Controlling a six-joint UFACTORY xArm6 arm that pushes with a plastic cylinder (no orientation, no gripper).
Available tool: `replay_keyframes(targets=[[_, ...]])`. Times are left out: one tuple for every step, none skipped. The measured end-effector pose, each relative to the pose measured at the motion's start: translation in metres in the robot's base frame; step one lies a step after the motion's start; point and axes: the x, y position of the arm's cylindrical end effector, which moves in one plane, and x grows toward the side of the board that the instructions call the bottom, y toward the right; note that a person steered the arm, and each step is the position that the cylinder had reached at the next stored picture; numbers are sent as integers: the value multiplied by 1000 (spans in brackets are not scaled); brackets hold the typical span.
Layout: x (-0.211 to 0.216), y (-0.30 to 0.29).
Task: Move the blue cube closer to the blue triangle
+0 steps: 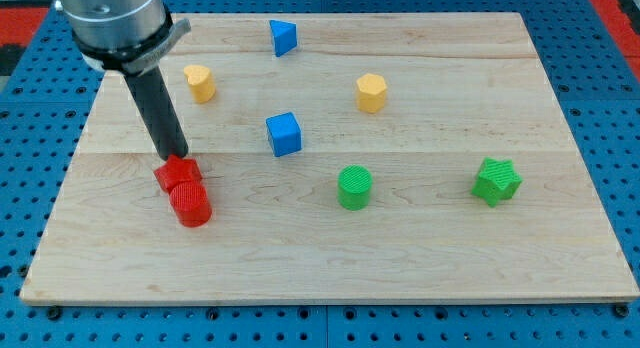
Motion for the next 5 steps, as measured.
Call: replay_keyframes(targets=[[13, 12], [19, 54], [1, 80], [15, 57], [11, 90]])
